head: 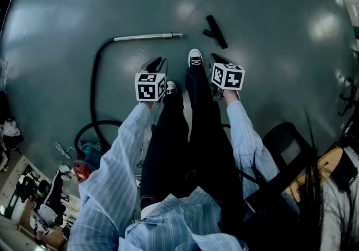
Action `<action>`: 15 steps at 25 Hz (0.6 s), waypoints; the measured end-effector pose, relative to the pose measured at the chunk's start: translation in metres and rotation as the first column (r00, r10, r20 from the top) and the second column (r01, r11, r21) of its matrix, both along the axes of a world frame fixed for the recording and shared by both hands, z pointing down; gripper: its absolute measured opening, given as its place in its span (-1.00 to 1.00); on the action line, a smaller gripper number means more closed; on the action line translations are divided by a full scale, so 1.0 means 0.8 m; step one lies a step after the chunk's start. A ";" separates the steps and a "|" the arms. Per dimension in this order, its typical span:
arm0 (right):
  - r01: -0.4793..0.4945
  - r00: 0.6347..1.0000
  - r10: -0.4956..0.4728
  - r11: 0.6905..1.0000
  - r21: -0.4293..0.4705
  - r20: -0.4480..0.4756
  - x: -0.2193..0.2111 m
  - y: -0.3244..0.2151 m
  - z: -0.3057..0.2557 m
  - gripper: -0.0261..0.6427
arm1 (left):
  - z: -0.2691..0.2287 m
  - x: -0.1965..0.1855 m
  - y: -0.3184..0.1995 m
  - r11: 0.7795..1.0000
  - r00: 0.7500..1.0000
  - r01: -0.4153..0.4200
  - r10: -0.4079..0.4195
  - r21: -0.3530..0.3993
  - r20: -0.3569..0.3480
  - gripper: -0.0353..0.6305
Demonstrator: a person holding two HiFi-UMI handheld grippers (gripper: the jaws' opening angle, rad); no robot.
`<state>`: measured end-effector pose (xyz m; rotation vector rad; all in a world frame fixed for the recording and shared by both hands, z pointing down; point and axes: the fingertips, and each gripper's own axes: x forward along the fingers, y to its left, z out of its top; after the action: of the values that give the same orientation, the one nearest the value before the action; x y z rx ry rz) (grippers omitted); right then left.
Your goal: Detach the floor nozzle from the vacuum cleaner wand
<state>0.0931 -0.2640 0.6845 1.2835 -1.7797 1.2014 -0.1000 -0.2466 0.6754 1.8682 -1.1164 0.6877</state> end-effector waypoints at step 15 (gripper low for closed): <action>-0.101 0.993 0.091 0.985 0.142 0.079 -0.074 0.085 -0.209 -0.83 | -0.217 -0.072 0.117 0.975 0.986 0.113 -0.087 0.189 -0.143 -0.85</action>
<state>0.0339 -0.1958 0.5176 1.4404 -1.9061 1.2023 -0.1578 -0.1531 0.5016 1.9760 -1.2181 0.3996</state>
